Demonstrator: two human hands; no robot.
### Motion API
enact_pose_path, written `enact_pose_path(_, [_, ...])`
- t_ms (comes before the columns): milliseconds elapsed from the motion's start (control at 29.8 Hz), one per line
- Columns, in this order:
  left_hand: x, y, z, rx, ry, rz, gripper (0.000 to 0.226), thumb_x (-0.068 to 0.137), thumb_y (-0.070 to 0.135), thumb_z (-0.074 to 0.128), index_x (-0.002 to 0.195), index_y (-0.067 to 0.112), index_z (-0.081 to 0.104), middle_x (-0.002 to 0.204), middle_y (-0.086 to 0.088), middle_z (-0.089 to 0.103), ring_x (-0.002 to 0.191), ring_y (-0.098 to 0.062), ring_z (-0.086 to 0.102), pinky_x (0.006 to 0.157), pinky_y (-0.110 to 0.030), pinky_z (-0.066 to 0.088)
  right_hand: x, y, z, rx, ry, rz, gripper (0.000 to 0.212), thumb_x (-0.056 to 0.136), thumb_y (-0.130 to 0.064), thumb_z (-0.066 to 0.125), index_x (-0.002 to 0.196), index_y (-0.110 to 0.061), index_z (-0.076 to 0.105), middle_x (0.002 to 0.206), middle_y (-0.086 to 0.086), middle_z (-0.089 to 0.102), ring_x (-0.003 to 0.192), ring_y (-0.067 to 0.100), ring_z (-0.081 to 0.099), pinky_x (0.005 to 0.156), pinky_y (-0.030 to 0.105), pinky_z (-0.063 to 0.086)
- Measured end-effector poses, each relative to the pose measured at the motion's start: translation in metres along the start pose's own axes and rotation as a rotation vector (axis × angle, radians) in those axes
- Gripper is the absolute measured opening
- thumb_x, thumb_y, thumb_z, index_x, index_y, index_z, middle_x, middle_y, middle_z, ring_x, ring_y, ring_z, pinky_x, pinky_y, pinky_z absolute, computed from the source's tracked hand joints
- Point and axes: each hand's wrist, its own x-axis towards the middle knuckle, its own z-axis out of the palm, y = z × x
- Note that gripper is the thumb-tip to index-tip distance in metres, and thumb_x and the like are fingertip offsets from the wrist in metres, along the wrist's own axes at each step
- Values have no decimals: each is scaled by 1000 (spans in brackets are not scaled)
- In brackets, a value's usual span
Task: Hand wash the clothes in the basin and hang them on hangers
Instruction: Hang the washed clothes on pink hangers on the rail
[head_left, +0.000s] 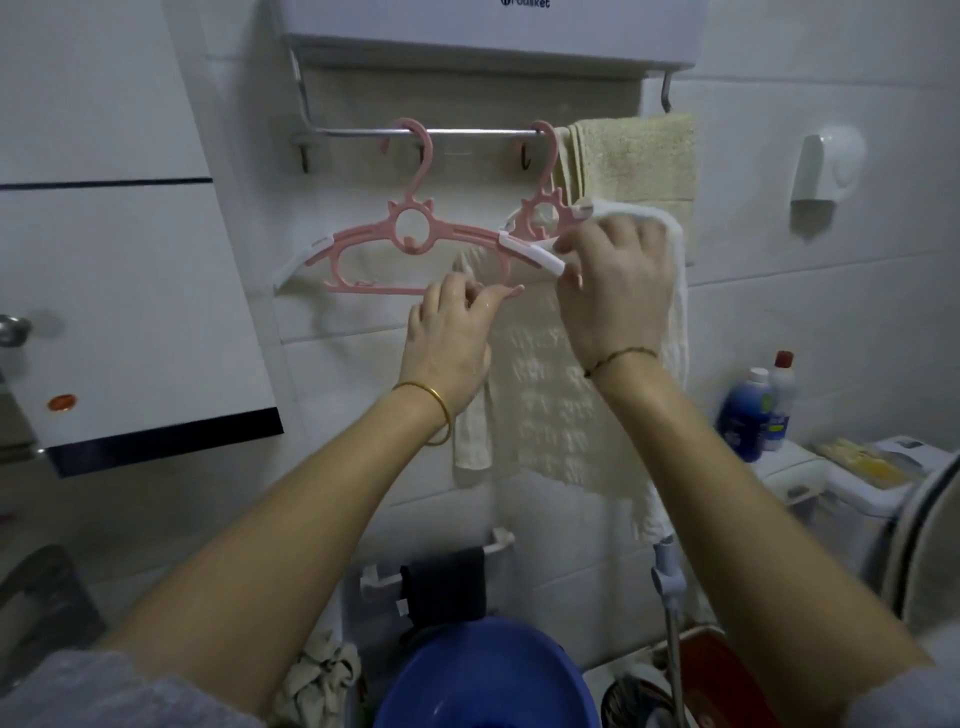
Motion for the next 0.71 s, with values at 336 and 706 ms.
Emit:
enact_pose_path(336, [-163, -53, 21, -97, -315, -335, 43, 80, 2, 50, 119, 17, 61, 114, -9, 47, 108, -26, 42, 95, -35, 38, -162, -83, 13, 418, -975, 137, 24, 90, -16, 51, 112, -20, 61, 109, 1, 60, 95, 21, 57, 71, 33, 46])
enact_pose_path(706, [-333, -178, -36, -86, -586, -813, 33, 77, 0, 55, 105, 14, 67, 107, -10, 48, 108, -28, 46, 99, -34, 37, -272, -237, 17, 659, -1415, 171, 32, 87, -14, 52, 116, -23, 60, 115, 3, 60, 103, 25, 57, 84, 35, 47])
